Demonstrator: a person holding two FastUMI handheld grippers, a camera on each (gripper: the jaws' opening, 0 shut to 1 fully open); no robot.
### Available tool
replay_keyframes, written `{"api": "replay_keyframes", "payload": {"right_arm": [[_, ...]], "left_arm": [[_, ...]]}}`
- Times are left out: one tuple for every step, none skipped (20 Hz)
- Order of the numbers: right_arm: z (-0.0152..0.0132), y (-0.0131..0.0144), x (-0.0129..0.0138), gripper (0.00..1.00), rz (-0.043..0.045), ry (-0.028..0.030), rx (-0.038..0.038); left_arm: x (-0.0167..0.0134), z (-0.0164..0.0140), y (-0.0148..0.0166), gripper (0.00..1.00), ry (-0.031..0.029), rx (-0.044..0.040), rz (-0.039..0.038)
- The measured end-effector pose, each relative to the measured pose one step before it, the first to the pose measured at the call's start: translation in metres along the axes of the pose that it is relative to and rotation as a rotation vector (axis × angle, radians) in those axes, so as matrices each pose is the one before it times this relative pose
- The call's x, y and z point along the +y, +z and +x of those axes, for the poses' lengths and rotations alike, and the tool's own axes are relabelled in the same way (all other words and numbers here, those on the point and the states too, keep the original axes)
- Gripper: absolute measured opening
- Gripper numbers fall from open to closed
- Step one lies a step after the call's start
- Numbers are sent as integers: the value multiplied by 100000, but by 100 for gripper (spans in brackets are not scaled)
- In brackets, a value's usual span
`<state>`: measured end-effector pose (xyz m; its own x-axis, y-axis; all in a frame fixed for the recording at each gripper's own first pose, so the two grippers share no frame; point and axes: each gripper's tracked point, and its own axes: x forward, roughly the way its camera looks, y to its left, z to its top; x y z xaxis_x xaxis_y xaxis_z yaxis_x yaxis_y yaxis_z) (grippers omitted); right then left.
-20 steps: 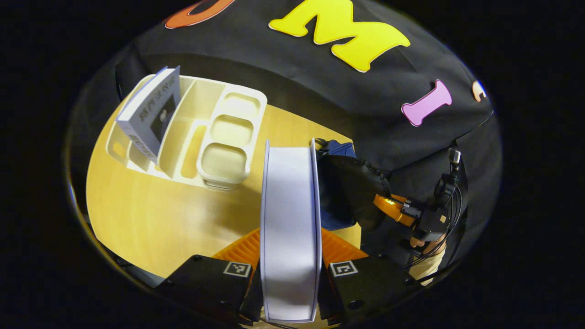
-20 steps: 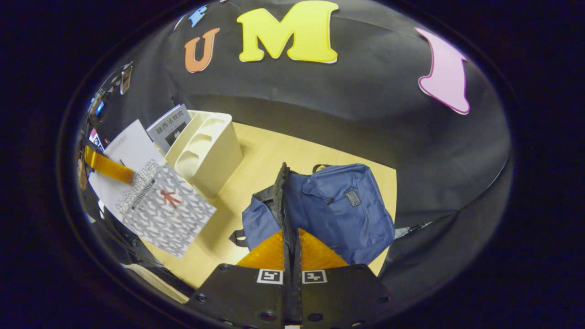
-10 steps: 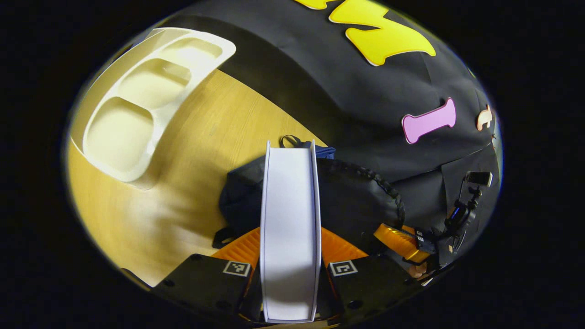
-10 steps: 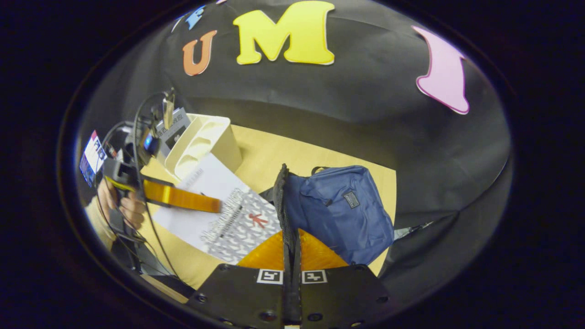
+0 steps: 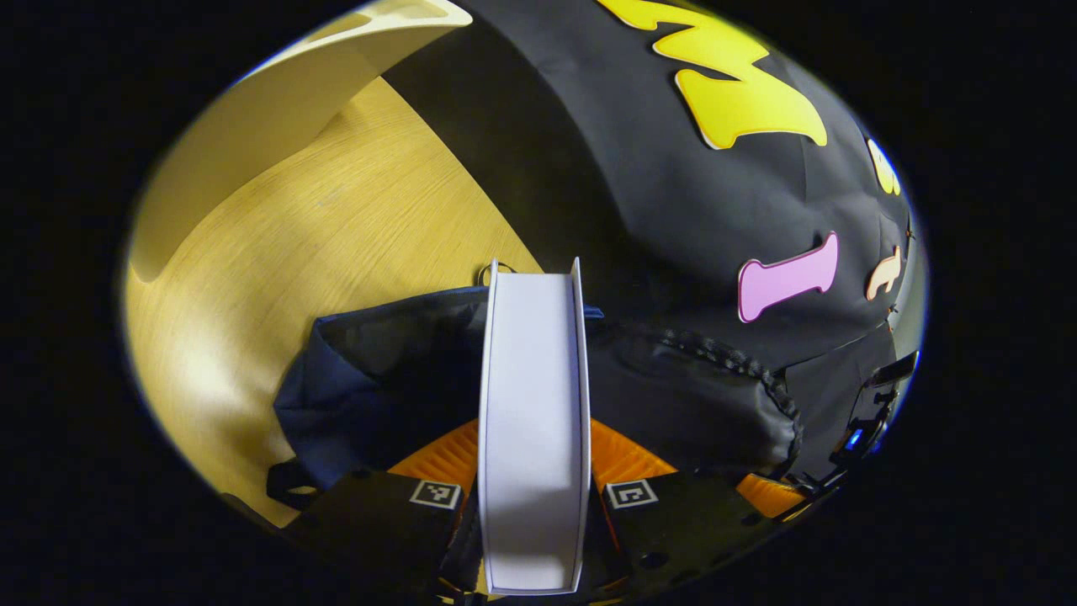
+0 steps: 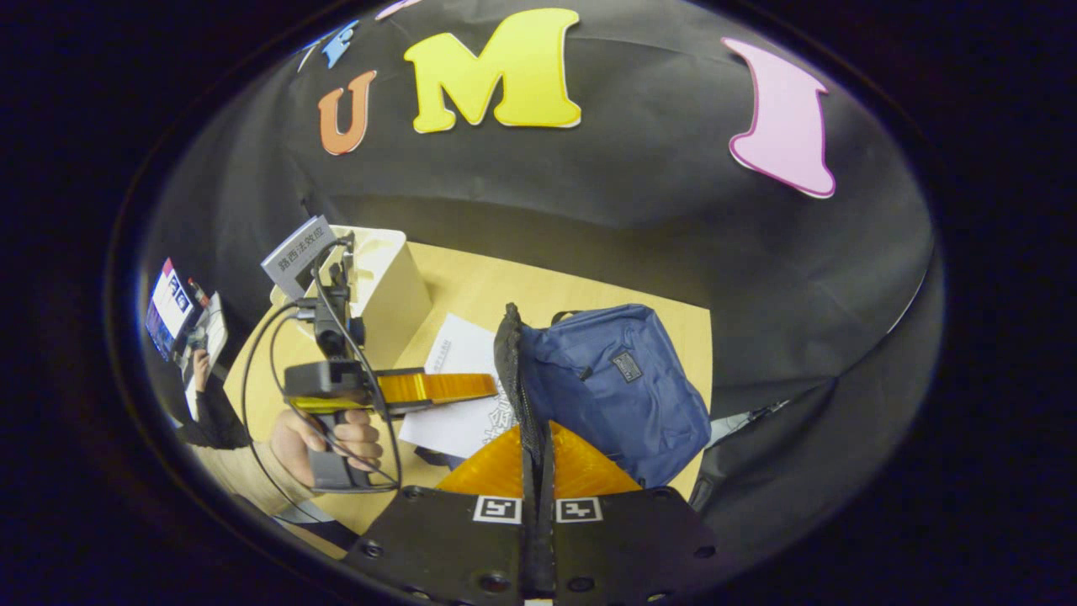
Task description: Open the schoolbag, grab two books from the bookshelf and put them into the schoolbag.
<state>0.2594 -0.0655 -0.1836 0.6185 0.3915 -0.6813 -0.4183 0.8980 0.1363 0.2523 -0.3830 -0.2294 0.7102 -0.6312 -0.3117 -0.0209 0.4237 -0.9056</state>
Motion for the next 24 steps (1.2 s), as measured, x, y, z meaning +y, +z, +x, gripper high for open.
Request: {"api": "replay_keyframes", "payload": {"right_arm": [[-51,148,143,0,118,94,-122],[-26,97,187,0,-42,329,-199],[109,97,231,0,-376,34,302],[220,80,145,0,-263,148,631],[200,14,264,0,-411,328,745],[101,133,20,0,258,-280,148],[120,364,104,0,142,14,-167],[80,385,65,0,-244,-128,-719],[114,241,182,1,-407,-209,-392],[227,209,416,0,-642,936,-109],[231,-180,568,0,-1340,1166,1047],[115,-200,288,0,-2013,603,852],[151,144,111,0,-1584,-450,-188],[156,68,13,0,-915,-83,229],[187,40,-26,0,94,-352,2],[229,-120,-211,0,199,-261,383],[146,9,-66,0,91,51,49],[15,84,-165,0,1216,398,-455],[-55,-101,-182,1,405,-99,-504],[-102,200,-736,0,-297,-2631,-1744],[-77,317,-700,0,327,-2705,-2642],[-49,-105,-94,0,-663,-990,-498],[-23,-88,-45,0,28,-349,-396],[137,-398,171,0,1278,851,231]], "left_arm": [[-249,863,40,48,-2344,-2625,-3539],[149,926,27,49,-2117,-2321,-3874],[-58,1089,-116,48,-1735,-1753,-2854],[319,960,-314,53,-1829,-1337,-610],[221,997,-323,53,-1910,-1056,-800],[142,880,-236,49,-1882,-1128,-2541],[264,816,-229,48,-1531,-1936,-2732],[287,654,-342,48,-1356,-1419,-2342],[249,753,-310,49,-1079,-1548,-2251],[132,762,-277,49,-722,-1331,-2743],[-39,794,-147,48,-812,-1694,-1614],[16,730,-136,48,-819,-1859,-1479],[122,646,-197,49,-499,-2065,-1411],[104,557,-311,48,-359,-1074,-502],[247,442,-168,49,354,-1038,-27],[109,291,-117,48,-193,-213,1254],[60,-1,-34,49,-76,146,1389],[84,-44,43,49,494,517,732],[5,-64,-109,57,1353,1484,-536],[67,-81,-264,51,2415,3361,-472],[-148,-574,205,55,1204,1413,-424],[70,-640,140,69,1028,621,1729],[201,-791,24,64,1969,700,2338],[300,-851,10,80,2218,1058,2063]]}}
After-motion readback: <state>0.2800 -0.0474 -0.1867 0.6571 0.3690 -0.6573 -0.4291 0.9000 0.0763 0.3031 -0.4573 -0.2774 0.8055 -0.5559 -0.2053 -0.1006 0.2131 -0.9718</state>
